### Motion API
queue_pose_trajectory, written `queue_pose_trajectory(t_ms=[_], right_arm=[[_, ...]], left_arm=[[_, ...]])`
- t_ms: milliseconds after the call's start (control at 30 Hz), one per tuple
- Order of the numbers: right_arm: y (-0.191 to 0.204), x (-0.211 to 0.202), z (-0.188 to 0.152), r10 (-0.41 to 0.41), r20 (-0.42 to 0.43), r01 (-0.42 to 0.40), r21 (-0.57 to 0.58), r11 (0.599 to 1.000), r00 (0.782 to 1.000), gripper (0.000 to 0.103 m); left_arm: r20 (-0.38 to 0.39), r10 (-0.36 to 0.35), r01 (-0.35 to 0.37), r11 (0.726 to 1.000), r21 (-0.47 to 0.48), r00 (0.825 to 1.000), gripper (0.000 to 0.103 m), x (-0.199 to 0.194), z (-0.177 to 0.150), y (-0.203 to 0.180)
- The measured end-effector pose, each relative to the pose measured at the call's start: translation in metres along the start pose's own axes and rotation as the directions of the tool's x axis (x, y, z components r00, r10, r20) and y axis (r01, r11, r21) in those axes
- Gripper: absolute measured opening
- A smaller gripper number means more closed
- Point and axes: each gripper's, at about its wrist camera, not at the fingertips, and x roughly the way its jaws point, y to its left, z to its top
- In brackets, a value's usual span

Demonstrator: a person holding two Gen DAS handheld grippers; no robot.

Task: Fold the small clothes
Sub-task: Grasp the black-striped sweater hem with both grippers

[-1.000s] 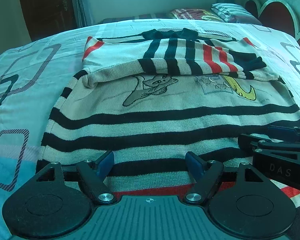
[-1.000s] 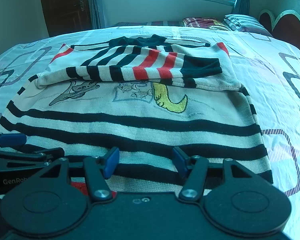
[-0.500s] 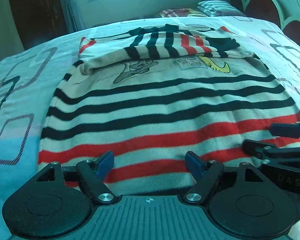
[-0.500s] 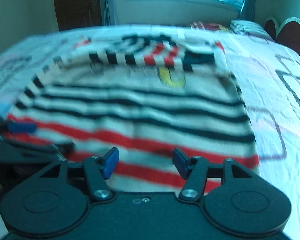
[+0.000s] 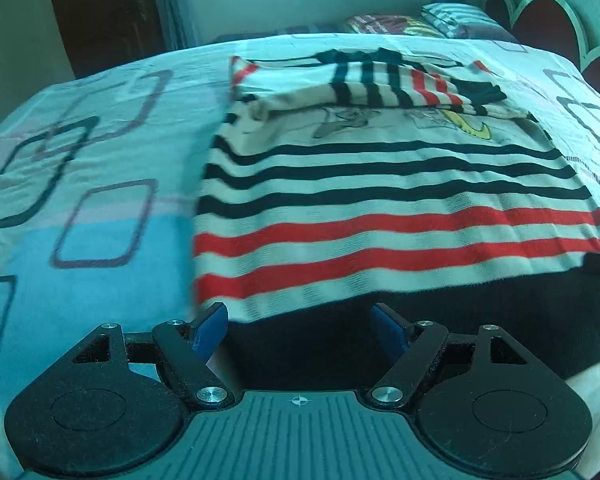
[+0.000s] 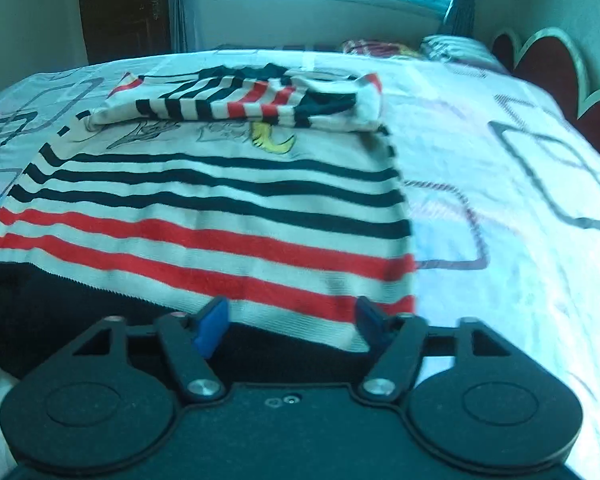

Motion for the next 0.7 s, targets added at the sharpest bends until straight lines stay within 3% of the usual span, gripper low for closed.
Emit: queue_pose_trajectory(t_ms=[133, 367, 400, 467, 533, 600, 700], right_arm=[[-0.018, -0.001, -0.012, -0.002, -0.053, 0.005, 0.067, 0.998, 0.999, 0.080], [-0.030, -0.002, -0.034, 0.042, -0.112, -0.022, 0.172, 0.985, 0.993, 0.077], [-0.030, -0.003, -0.035, 0.044, -0.112, -0.024, 0.173, 0.985, 0.993, 0.074], [-0.030, -0.006, -0.035, 0.068, -0.112, -0.046, 0.191, 0.981, 0.991, 0.061], [-0.031, -0.009, -0.034, 0.098, -0.112, -0.073, 0.212, 0.975, 0.989, 0.038], [-0.032, -0.009, -0.034, 0.147, -0.124, -0.113, 0.244, 0.963, 0.981, 0.022], [-0.033, -0.009, -0.033, 0.167, -0.126, -0.129, 0.266, 0.955, 0.978, 0.017]], left_arm=[[-0.064, -0.015, 0.012, 0.999, -0.048, 0.998, 0.078, 0.005, -0.013, 0.018], [-0.072, -0.116, 0.104, 0.983, -0.153, 0.991, 0.076, 0.008, -0.033, 0.029], [-0.068, -0.130, 0.117, 0.979, -0.167, 0.989, 0.069, 0.007, -0.034, 0.031], [-0.063, -0.167, 0.153, 0.971, -0.186, 0.984, 0.041, 0.005, -0.035, 0.034], [-0.063, -0.208, 0.190, 0.958, -0.215, 0.976, 0.023, 0.004, -0.035, 0.036], [-0.063, -0.239, 0.219, 0.946, -0.238, 0.969, 0.018, 0.005, -0.034, 0.038], [-0.049, -0.278, 0.257, 0.931, -0.261, 0.959, 0.011, 0.005, -0.035, 0.041]])
